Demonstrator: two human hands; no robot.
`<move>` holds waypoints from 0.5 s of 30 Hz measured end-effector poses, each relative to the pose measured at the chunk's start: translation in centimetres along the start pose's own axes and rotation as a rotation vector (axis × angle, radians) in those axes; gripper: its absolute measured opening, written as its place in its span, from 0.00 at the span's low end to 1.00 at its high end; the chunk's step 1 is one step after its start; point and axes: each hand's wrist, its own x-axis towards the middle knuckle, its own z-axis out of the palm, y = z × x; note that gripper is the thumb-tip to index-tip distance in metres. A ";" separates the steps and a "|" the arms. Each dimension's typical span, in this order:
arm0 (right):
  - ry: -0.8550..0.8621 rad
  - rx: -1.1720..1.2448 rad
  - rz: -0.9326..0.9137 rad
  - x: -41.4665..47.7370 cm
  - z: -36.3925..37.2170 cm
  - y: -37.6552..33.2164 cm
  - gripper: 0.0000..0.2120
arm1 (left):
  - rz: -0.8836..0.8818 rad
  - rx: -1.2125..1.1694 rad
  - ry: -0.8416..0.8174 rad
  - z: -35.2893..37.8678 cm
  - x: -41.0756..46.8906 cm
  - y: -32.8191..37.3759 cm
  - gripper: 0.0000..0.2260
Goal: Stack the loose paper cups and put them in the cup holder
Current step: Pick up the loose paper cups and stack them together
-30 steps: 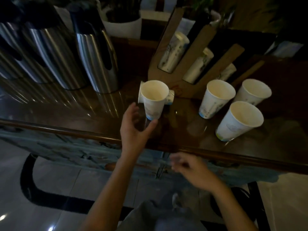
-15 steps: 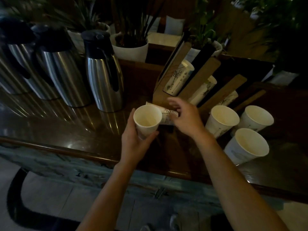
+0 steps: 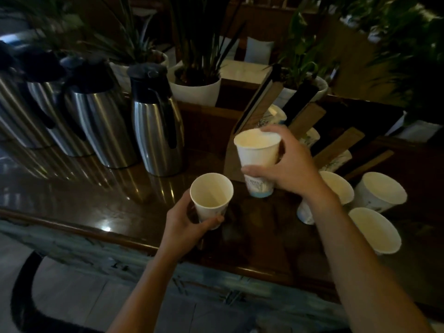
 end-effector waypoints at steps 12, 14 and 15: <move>0.109 -0.025 -0.060 -2.7 -5.1 -1.5 0.49 | 0.030 -0.124 -0.232 9.4 1.7 3.1 0.38; 0.126 -0.063 -0.013 -2.7 -4.3 -1.2 0.52 | 0.022 -0.115 -0.225 10.0 1.8 3.1 0.36; 0.132 -0.139 0.006 -2.7 -3.9 -1.1 0.53 | 0.018 -0.109 -0.220 10.3 1.9 3.1 0.35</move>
